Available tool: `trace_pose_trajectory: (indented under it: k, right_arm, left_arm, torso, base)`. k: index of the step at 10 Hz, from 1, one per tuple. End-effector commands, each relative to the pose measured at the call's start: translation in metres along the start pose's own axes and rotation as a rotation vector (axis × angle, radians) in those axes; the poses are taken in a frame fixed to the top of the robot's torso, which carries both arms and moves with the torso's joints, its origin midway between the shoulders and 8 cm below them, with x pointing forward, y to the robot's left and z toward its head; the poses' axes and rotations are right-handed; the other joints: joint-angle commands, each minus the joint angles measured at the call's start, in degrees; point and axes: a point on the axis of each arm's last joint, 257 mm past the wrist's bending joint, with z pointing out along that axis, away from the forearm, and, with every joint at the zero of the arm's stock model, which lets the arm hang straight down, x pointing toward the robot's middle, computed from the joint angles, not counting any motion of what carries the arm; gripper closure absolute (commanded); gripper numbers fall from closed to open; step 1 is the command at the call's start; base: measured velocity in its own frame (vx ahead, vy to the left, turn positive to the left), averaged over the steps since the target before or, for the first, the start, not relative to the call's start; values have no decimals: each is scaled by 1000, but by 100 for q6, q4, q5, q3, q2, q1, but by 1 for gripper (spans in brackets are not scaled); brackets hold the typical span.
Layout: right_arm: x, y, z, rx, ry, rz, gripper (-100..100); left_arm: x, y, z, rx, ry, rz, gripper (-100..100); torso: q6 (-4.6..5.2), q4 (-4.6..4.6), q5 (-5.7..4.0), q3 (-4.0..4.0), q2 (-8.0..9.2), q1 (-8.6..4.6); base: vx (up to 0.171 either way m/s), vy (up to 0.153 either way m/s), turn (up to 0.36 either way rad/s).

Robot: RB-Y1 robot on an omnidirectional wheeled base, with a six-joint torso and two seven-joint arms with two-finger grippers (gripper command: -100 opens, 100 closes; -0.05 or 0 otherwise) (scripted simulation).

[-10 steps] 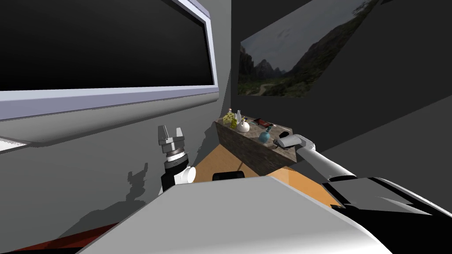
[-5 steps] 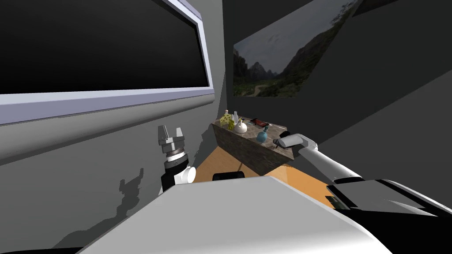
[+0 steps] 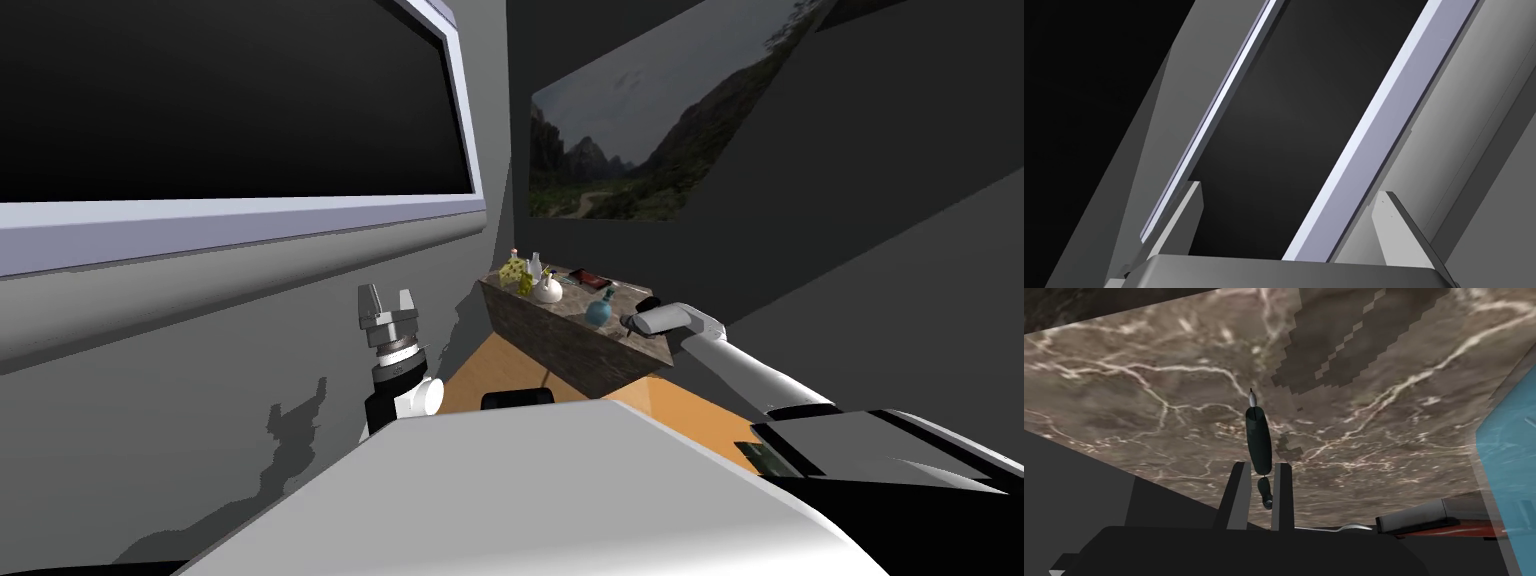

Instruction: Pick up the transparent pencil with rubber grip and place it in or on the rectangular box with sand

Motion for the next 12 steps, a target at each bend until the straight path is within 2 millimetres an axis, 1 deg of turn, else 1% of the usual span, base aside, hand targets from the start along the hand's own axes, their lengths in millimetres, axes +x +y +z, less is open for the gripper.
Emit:
trace_pose_trajectory:
  k: [1,2,5,10,11,12]
  right_arm:
    - [-11,-16,3,30,-7,-4,100]
    - [-22,-28,3,50,-13,-3,100]
    - [-43,-47,2,83,-25,6,100]
    - [-83,-80,-6,136,-46,42,100]
    - [-83,-80,-6,136,-46,42,100]
    - [-90,-87,-8,146,-49,52,100]
  left_arm:
    - [0,0,0,0,0,0,0]
    - [0,0,0,0,0,0,0]
    - [0,0,0,0,0,0,0]
    - [0,0,0,0,0,0,0]
    - [0,0,0,0,0,0,0]
    - [0,0,0,0,0,0,0]
  torso:
    - [0,0,0,0,0,0]
    - [-2,1,-2,-1,-3,-18]
    - [7,-1,-4,-3,-5,-24]
    - [0,-3,-1,-8,-15,-11]
    - [-3,-5,-3,-11,-19,-9]
    - [5,-6,-4,-10,-16,-1]
  base:
    - [-1,-80,281]
    - [-3,-97,326]
    - [6,-82,177]
    - [17,-59,179]
    - [18,-33,73]
    - [18,-15,72]
